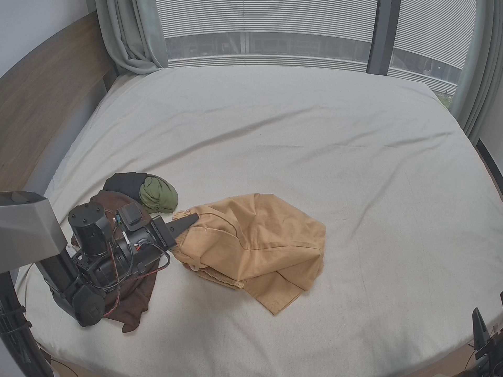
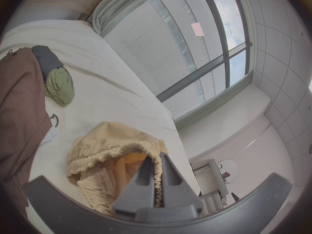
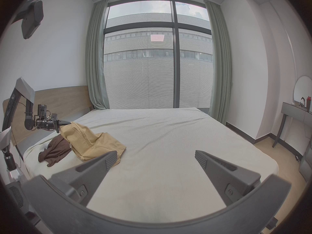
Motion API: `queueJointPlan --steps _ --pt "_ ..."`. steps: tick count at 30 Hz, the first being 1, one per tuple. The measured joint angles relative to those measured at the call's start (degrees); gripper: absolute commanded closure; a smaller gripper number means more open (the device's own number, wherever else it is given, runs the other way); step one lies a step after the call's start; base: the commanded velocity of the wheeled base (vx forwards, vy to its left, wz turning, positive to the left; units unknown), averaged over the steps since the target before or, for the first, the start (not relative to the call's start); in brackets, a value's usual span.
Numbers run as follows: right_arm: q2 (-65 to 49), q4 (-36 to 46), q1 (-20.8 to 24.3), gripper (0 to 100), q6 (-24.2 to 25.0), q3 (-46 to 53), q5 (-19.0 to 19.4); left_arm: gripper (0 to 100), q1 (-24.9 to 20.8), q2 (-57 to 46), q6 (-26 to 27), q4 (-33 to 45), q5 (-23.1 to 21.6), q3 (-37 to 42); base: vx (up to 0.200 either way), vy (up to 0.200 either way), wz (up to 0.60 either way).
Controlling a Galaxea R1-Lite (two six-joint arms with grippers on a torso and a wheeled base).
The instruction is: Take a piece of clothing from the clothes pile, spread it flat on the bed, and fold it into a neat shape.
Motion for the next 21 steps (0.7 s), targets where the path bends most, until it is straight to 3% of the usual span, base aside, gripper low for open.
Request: queueJointPlan --steps 10,17,21 --pt "0.00 -0.94 -0.07 0 0.16 0.00 -0.87 100 -0.13 -0.33 -0.06 -0.01 1.34 -0.27 0.000 0.000 0.00" --pt "1.61 -13.29 0.20 0 -0.27 -0.55 -0.43 100 0.04 -0.85 -0.11 -0.01 1.39 -0.55 0.000 0.000 0.00" --pt "5.99 -15.31 3.72 0 1.50 -2.12 0.06 100 0.26 -1.12 -0.09 0.00 1.43 -0.72 0.000 0.000 0.00"
